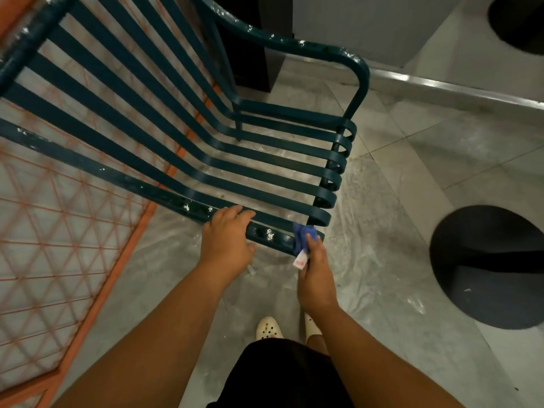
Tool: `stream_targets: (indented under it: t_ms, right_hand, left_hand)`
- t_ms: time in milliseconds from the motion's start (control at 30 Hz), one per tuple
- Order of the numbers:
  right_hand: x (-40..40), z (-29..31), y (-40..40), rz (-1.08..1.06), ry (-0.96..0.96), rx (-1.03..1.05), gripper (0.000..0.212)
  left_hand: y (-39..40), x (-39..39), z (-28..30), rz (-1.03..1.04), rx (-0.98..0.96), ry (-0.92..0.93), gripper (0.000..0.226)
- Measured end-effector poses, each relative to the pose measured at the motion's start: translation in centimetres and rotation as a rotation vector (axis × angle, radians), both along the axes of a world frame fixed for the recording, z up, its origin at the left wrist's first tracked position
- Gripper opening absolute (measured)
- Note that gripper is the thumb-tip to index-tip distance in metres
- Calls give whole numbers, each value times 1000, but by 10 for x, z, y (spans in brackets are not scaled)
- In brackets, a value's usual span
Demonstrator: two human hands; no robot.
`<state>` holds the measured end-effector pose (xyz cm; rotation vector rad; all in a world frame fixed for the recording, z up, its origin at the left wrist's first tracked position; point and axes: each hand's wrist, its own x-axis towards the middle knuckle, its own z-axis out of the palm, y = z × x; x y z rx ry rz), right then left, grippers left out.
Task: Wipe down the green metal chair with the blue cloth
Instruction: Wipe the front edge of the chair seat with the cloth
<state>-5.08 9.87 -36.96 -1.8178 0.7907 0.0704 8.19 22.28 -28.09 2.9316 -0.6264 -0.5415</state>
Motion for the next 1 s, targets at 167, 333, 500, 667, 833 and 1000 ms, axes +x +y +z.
stream_targets:
  t_ms: [167, 333, 500, 667, 833, 1000]
  right_hand:
    - [14, 18, 8, 68, 21, -99, 51]
    - [-7, 16, 8, 16, -44, -43, 48]
    - [12, 11, -23, -85, 184, 29, 28]
    - [8, 10, -7, -64, 13, -65, 31]
    - [14, -15, -22, -284, 146, 215, 28]
    - [22, -6, -23, -252, 174, 110, 30]
  left_hand:
    - [2, 0, -1, -5, 6, -19, 65]
    - [4, -2, -4, -6, 24, -26, 70]
    - [9, 0, -4, -10, 24, -58, 71]
    - [7, 6, -7, -67, 35, -120, 63]
    - [1, 13, -4, -157, 76, -181, 56]
    - [-6, 14, -3, -282, 147, -153, 61]
